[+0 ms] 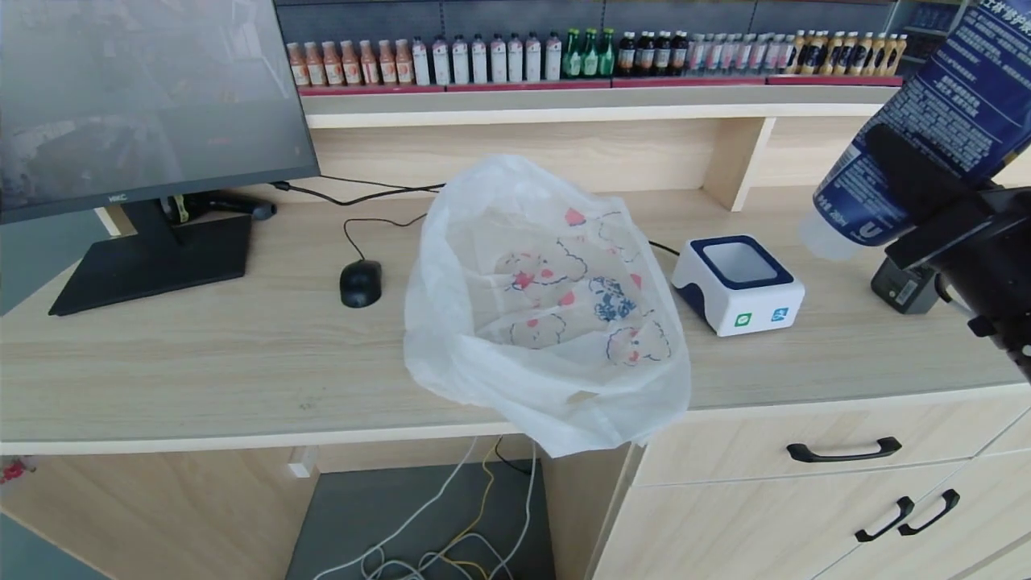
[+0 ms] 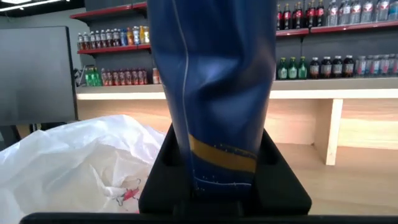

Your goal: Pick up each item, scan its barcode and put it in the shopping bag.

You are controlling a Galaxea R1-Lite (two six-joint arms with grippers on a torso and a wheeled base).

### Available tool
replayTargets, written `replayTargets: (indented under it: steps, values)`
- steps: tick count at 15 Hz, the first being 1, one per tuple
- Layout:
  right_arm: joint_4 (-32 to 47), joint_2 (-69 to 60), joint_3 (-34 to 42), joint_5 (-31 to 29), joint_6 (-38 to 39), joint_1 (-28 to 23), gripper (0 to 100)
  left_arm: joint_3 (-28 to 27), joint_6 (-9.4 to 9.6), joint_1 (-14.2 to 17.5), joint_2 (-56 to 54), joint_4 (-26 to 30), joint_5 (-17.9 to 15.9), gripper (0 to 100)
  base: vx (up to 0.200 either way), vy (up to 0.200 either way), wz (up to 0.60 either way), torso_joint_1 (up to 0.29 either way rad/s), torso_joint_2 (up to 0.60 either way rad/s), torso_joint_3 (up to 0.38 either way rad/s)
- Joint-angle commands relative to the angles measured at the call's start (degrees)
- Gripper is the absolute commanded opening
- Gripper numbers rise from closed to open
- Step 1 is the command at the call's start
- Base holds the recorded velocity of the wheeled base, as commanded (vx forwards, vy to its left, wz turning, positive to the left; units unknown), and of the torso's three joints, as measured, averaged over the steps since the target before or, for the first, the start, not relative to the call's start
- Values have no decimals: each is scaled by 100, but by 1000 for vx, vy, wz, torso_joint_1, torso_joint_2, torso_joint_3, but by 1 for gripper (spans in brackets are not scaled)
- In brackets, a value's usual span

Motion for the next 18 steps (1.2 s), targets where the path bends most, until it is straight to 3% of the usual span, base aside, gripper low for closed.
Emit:
replayTargets:
  steps: [1, 5, 9, 18]
  values:
    - [-1, 71, -116, 12, -1, 11, 0, 0, 2, 0, -2, 0, 0, 100, 0, 200, 0, -7, -2, 17]
    - [-1, 299, -441, 188, -133, 178, 0, 0, 2, 0, -2, 0, 0, 100, 0, 200, 0, 2, 2, 2]
    - [-1, 572, -881, 267, -194, 679, 0, 0, 37, 0, -2, 0, 0, 100, 0, 0, 0, 0, 0, 0]
    - [51, 2004, -1892, 276, -273, 1250, 0, 0, 37, 0, -2, 0, 0, 100, 0, 0, 0, 0, 0, 0]
